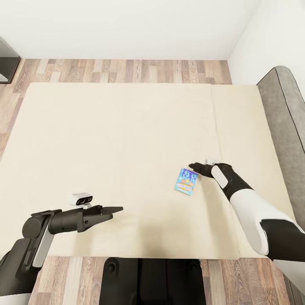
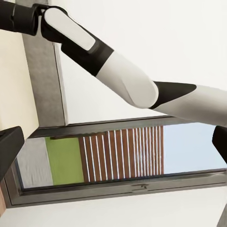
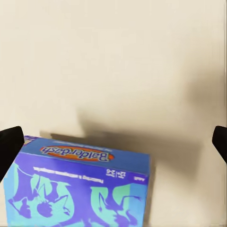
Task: Put all the toys in the child's room - the three board games (two on the bed and one on the table), the two jigsaw puzzles on the table, and the tennis ball on the table - inside the toy box on the table in the child's room.
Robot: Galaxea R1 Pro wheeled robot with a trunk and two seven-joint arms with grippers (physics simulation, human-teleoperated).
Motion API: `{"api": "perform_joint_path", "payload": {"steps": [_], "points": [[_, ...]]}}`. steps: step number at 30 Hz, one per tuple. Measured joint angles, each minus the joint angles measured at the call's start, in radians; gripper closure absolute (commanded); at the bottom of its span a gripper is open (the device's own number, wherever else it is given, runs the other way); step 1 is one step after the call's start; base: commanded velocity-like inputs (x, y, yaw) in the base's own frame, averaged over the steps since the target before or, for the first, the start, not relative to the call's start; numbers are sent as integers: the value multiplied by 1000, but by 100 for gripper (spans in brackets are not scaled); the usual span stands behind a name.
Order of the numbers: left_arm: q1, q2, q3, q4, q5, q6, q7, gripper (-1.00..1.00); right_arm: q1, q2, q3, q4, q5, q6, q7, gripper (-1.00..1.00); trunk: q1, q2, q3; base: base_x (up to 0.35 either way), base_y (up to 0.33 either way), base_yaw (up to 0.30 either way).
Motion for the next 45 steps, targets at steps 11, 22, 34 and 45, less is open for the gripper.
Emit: {"api": "perform_joint_path", "payload": {"steps": [11, 22, 34, 45], "points": [[0, 0, -3, 1, 0, 0, 0, -100, -1, 1, 3, 14, 2, -7, 0, -100, 0, 0, 0, 0, 0, 0], [0, -1, -3, 1, 0, 0, 0, -100, -3, 4, 4, 15, -1, -8, 0, -100, 0, 0, 0, 0, 0, 0], [1, -1, -3, 1, 0, 0, 0, -100, -3, 37, 4, 27, 5, -17, 0, -100, 0, 0, 0, 0, 0, 0], [0, -2, -5, 1, 0, 0, 0, -100, -3, 44, 8, 85, 5, -90, 2, -100, 0, 0, 0, 0, 0, 0]]}}
